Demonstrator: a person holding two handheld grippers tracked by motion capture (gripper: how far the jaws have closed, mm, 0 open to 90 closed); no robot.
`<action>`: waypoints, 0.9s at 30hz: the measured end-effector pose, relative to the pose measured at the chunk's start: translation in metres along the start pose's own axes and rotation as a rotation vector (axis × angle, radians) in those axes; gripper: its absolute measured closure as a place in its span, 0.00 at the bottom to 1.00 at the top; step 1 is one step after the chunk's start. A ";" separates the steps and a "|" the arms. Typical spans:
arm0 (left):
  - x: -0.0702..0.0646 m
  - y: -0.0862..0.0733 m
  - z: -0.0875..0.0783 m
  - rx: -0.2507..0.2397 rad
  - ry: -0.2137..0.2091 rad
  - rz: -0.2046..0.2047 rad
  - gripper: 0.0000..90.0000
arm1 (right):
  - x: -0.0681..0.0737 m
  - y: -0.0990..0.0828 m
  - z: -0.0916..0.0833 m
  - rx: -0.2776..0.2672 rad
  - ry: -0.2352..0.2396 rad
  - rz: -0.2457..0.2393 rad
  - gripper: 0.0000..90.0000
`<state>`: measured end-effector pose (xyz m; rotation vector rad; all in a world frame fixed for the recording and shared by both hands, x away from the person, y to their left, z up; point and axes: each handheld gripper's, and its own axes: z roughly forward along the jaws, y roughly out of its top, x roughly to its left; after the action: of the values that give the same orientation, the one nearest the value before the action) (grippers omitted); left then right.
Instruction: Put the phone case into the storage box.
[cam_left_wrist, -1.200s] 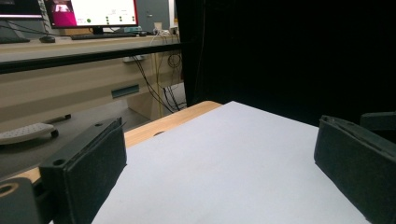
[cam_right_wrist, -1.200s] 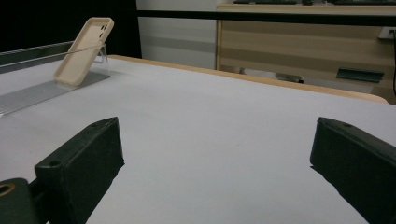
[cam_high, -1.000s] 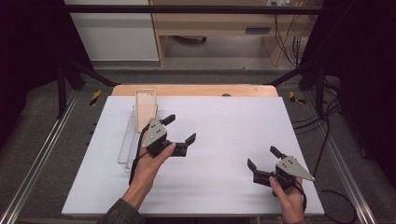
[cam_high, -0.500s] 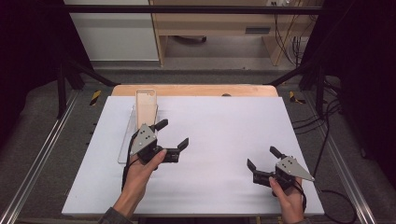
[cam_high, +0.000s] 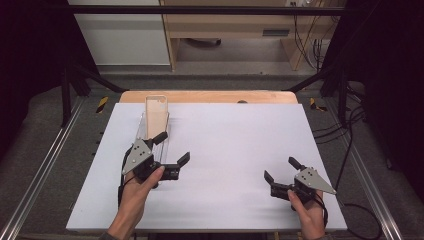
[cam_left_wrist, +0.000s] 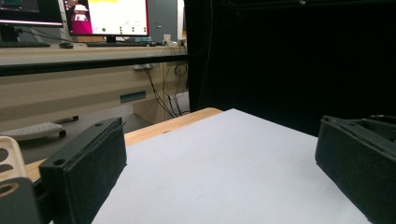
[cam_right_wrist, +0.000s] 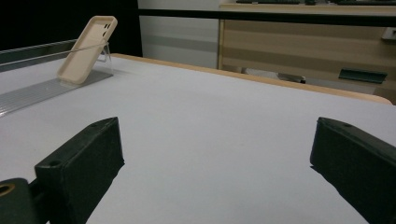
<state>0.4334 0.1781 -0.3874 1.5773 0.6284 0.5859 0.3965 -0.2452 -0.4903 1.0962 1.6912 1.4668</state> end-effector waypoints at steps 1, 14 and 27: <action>0.000 0.001 -0.001 -0.001 0.000 0.001 0.02 | 0.000 0.000 0.000 0.000 0.000 0.000 0.03; 0.010 0.002 -0.022 -0.022 0.032 -0.008 0.02 | 0.000 0.000 0.000 0.002 0.003 0.000 0.03; 0.026 0.005 -0.045 -0.054 0.074 -0.005 0.02 | -0.001 -0.001 0.000 0.001 -0.001 0.001 0.03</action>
<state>0.4210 0.2280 -0.3775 1.5087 0.6659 0.6549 0.3968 -0.2462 -0.4909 1.0980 1.6915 1.4659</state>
